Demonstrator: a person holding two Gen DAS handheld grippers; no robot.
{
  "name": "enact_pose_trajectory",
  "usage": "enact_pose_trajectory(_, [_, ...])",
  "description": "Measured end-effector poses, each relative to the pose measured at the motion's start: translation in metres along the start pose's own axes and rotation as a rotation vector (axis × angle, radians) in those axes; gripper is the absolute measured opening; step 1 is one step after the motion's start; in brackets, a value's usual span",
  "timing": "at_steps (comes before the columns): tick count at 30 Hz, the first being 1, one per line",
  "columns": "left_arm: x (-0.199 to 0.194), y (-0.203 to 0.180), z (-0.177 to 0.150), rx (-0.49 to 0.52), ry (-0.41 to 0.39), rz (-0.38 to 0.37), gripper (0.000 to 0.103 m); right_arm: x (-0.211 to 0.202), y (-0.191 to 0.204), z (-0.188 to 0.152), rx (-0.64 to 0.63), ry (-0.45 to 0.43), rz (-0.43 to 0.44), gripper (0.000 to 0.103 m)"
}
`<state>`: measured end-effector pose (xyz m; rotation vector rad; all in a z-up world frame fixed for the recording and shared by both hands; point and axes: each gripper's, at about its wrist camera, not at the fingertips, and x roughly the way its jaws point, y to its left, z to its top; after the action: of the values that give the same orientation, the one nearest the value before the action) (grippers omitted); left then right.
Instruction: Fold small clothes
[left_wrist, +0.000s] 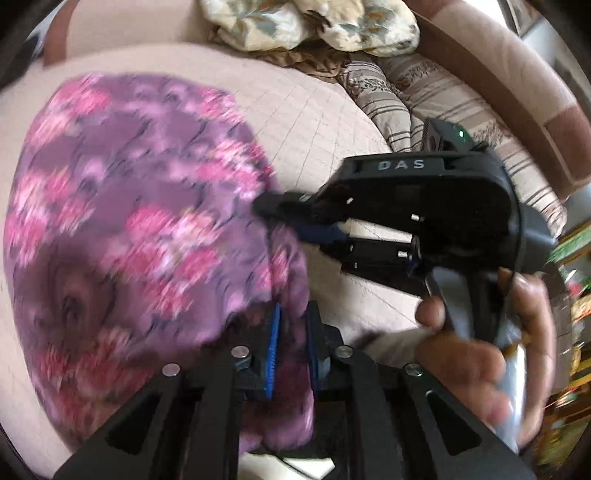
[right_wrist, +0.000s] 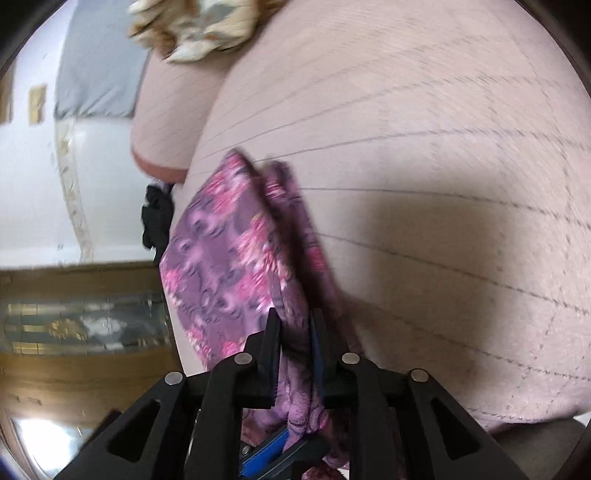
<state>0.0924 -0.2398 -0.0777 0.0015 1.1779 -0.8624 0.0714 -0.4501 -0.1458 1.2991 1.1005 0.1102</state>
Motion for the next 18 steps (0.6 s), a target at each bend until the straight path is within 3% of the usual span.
enact_pose_trajectory(3, [-0.037,0.015,-0.014,-0.037,-0.042,-0.036,0.016,-0.003,0.016,-0.004,-0.062,-0.019,-0.043,0.022])
enact_pose_trajectory(5, [-0.066,0.027,-0.025,-0.047,-0.096,-0.026,0.031,-0.001,0.025,-0.007,-0.099,-0.026,-0.078,0.023])
enact_pose_trajectory(8, [-0.094,0.049,-0.036,-0.067,-0.163,0.053,0.032,-0.003,0.024,-0.009,-0.106,-0.067,-0.172,0.023])
enact_pose_trajectory(13, [-0.082,0.091,-0.052,-0.174,-0.137,0.079,0.032,-0.031,0.044,-0.032,-0.240,-0.226,-0.332,0.025])
enact_pose_trajectory(15, [-0.075,0.101,-0.061,-0.197,-0.128,0.081,0.032,-0.033,0.043,-0.044,-0.272,-0.213,-0.347,0.025])
enact_pose_trajectory(18, [-0.070,0.113,-0.072,-0.224,-0.137,0.030,0.040,-0.022,0.026,-0.064,-0.268,-0.109,-0.363,0.021])
